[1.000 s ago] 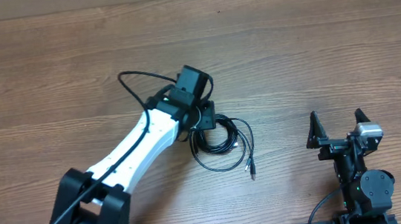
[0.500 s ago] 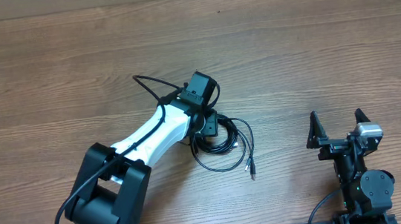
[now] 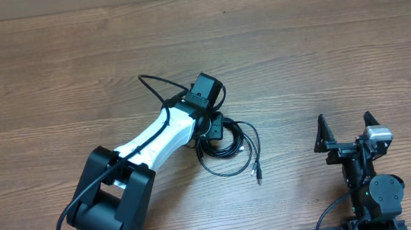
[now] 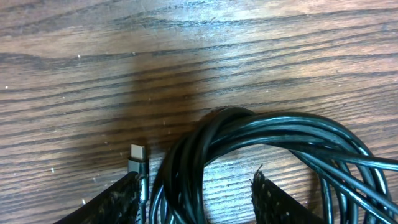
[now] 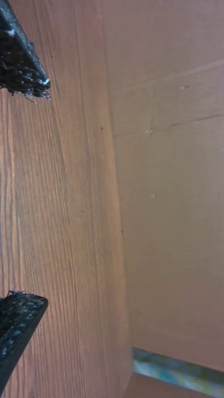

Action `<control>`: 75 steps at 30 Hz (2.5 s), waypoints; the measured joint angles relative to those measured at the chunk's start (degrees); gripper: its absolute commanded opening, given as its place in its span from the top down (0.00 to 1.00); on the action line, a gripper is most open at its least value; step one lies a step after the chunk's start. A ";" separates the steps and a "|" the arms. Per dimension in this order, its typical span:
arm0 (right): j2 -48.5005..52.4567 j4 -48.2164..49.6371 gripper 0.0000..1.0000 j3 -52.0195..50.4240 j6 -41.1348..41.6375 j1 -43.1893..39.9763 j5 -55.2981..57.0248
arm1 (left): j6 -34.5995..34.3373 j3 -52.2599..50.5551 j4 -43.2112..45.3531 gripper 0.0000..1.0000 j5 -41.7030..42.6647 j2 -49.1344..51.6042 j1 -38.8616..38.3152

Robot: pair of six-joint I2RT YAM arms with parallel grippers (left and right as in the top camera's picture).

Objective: Untangle cables
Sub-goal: 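Lower the left gripper and close it on the cable coil, then lift the cable coil with the left gripper and pull it left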

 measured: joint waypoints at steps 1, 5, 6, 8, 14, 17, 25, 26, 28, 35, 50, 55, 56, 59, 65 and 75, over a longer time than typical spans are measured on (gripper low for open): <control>0.00 -0.02 0.00 0.00 0.02 0.00 0.02 | 0.22 0.00 0.00 0.42 -0.11 0.00 0.00; 0.00 0.00 0.00 0.00 0.00 0.00 0.02 | 0.42 -0.02 0.70 0.42 -0.33 0.02 0.00; 0.00 0.00 0.00 0.00 0.00 0.00 0.02 | 0.42 -0.02 1.16 0.42 -0.33 0.02 0.00; 0.00 -0.02 0.00 0.00 0.02 0.00 0.02 | 0.42 -0.09 1.97 0.42 -0.39 0.02 0.00; 0.00 0.02 0.00 0.00 0.00 0.00 0.02 | 0.39 -0.48 2.40 0.47 -0.52 0.02 0.00; 0.00 0.00 0.00 0.00 0.00 0.00 0.00 | 0.79 -0.57 2.69 0.54 -0.57 0.02 0.00; 0.00 0.02 0.00 0.00 0.00 0.00 0.02 | 1.44 -0.57 2.97 0.60 -0.92 0.02 0.00; 0.00 0.00 0.00 0.00 0.02 0.00 0.02 | 1.44 -0.57 2.93 0.60 -0.92 0.02 0.00; 0.00 0.02 0.00 0.00 0.00 0.00 0.02 | 1.44 -0.57 2.75 0.61 -0.92 0.02 0.00; 0.00 0.02 0.00 0.00 0.02 0.00 0.00 | 1.46 -0.79 2.56 0.67 -0.94 0.02 0.00; 0.00 0.00 0.00 0.00 0.02 0.00 0.00 | 1.49 -0.79 2.62 0.75 -1.18 0.79 0.00; 0.00 0.00 0.00 0.00 -0.02 0.00 0.00 | 2.54 -0.72 2.78 0.83 -1.53 2.08 0.00; 0.00 0.02 0.00 0.00 0.02 0.00 0.02 | 2.95 -0.70 2.75 0.86 -1.60 2.12 0.00; 0.00 0.00 0.00 0.00 0.00 0.00 0.02 | 3.80 -0.35 2.67 0.96 -1.64 2.45 0.00; 0.00 0.00 0.00 0.00 0.00 0.00 0.02 | 4.72 0.17 2.43 0.96 -1.90 2.80 0.00; 0.00 0.02 0.00 0.00 0.00 0.00 0.00 | 4.94 6.54 -6.58 0.96 -3.52 3.37 0.92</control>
